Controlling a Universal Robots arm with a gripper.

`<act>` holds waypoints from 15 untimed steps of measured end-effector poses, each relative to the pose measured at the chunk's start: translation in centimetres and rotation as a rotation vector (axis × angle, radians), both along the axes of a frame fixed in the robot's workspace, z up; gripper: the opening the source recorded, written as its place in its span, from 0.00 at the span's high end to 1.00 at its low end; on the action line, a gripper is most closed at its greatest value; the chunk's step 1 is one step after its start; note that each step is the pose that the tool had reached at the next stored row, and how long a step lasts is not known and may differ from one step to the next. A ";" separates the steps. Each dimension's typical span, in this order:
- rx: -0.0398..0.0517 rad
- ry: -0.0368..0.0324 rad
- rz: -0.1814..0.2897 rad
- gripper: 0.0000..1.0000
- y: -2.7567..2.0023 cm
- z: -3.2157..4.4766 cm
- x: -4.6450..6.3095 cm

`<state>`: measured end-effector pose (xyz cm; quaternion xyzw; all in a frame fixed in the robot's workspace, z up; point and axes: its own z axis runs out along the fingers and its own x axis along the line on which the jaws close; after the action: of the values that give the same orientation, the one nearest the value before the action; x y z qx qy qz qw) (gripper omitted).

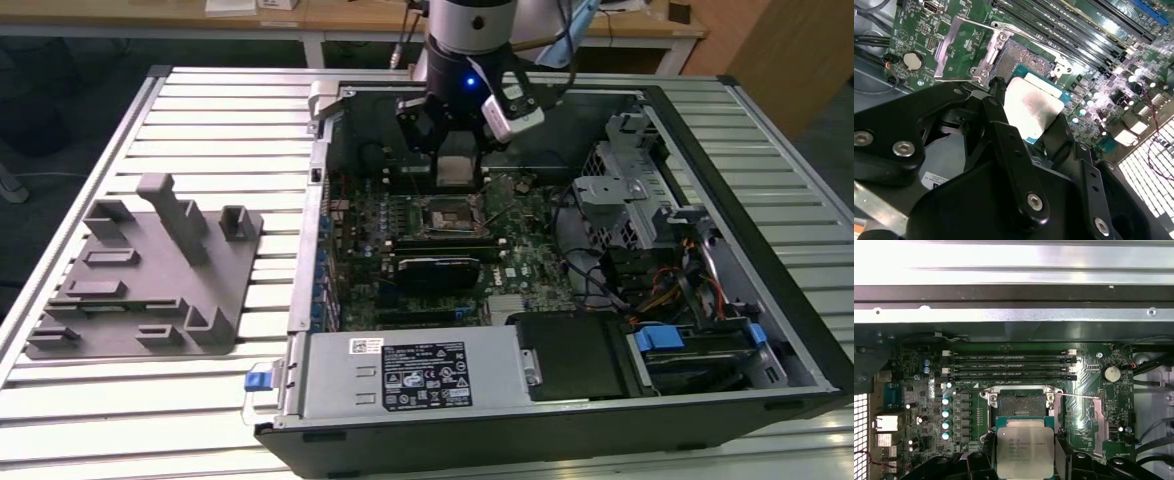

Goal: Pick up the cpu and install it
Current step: 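Pick up the cpu and move it towards the insertion slot, then place the cpu into insertion slot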

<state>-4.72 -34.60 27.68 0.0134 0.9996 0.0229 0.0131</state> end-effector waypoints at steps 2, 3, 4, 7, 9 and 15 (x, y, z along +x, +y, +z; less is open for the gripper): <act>0.0001 0.0001 0.000 0.45 0.01 -0.23 0.0; 0.0001 0.0002 0.000 0.45 0.01 -0.33 0.0; 0.0000 0.0003 0.000 0.45 0.01 -0.41 0.1; -0.0001 0.0004 0.000 0.45 0.01 -0.56 0.1; 0.0001 0.0004 0.000 0.45 0.01 -0.57 0.1; 0.0001 0.0004 0.000 0.45 0.01 -0.57 0.1</act>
<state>-4.62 -34.59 27.10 0.0134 0.9996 0.0229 0.0129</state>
